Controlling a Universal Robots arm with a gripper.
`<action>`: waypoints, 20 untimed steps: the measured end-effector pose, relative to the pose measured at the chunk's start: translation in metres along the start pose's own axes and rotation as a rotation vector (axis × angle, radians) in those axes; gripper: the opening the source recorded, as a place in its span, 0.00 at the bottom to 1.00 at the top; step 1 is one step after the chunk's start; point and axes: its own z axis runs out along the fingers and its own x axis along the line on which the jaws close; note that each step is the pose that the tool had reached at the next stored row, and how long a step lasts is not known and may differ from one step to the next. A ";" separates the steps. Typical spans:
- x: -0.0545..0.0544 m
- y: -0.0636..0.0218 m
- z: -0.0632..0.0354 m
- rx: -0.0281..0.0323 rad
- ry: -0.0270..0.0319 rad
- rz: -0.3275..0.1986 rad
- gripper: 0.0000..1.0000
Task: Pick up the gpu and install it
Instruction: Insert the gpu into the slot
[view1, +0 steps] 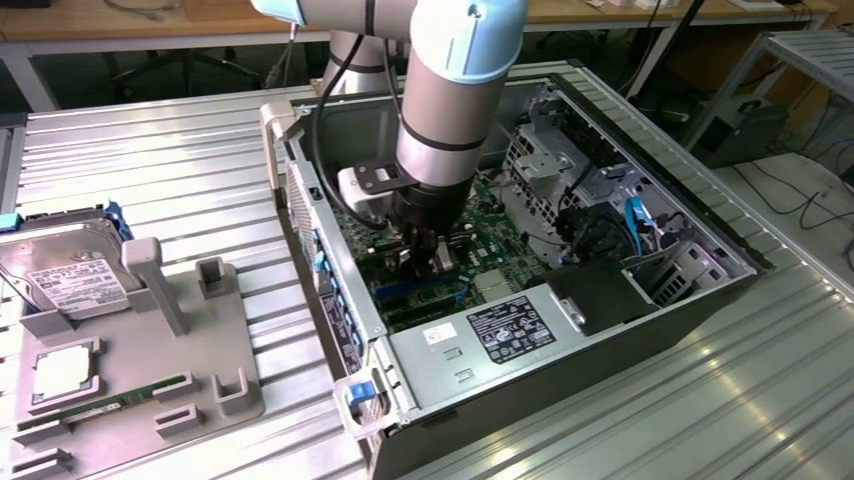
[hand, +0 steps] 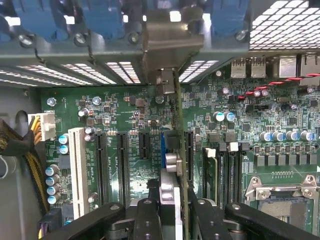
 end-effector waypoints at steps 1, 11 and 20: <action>0.001 0.0001 0.0000 0.0002 0.0001 0.006 0.29; 0.001 0.0000 0.0027 0.0002 0.0002 0.012 0.29; 0.001 0.0001 0.0012 0.0008 -0.0046 0.012 0.29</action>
